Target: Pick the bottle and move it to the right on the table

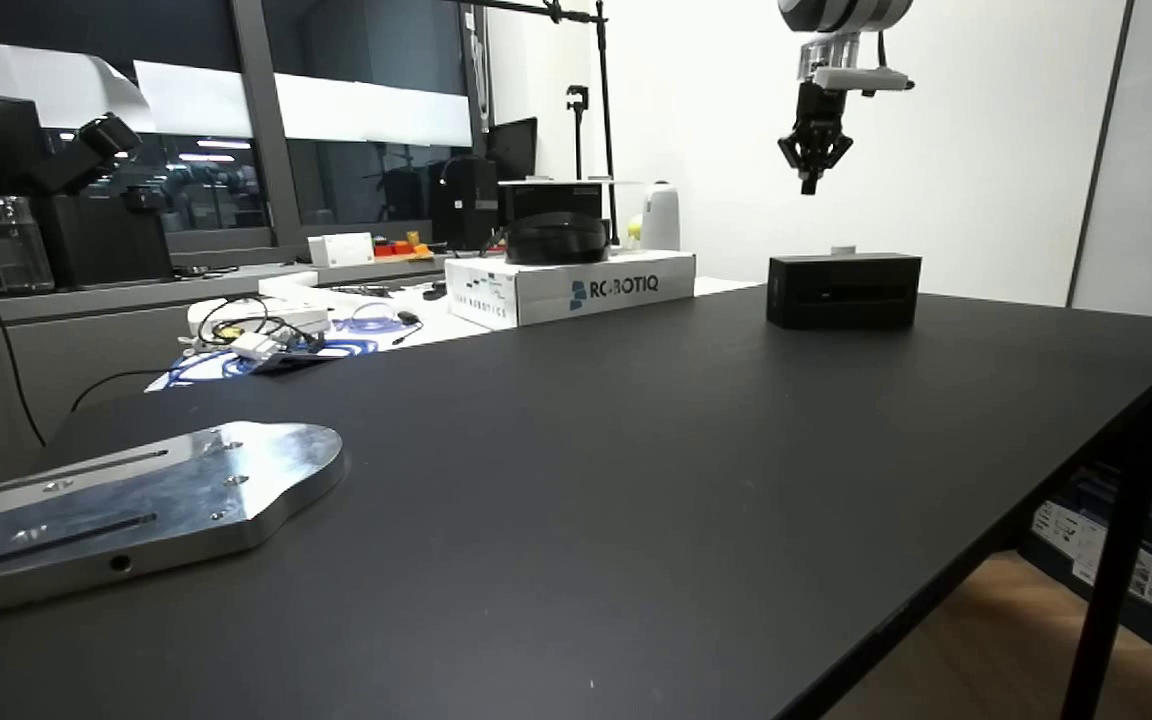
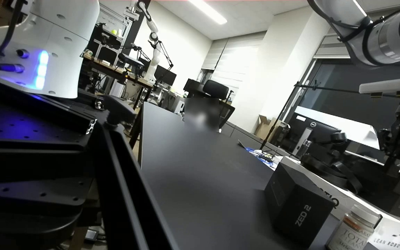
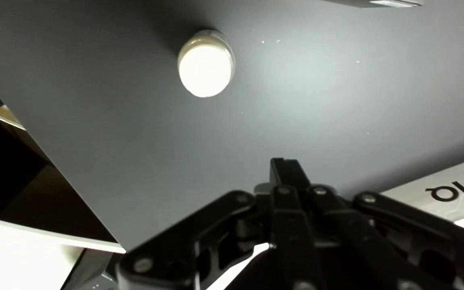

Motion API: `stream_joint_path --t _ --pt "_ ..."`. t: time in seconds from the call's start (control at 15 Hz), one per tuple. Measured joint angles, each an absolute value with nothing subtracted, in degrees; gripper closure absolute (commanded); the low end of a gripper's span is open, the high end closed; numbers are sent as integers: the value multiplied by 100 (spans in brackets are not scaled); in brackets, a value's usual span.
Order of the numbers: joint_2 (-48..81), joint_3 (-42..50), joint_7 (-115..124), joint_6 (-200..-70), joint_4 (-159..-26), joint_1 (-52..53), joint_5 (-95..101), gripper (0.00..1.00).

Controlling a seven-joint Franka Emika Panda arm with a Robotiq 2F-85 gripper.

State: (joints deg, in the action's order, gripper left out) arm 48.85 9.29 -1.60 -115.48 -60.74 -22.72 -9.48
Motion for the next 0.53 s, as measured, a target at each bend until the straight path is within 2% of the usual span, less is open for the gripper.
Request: stream_joint_path --t 0.53 --pt "4533 900 -241 -11503 -6464 -2139 -887 16"
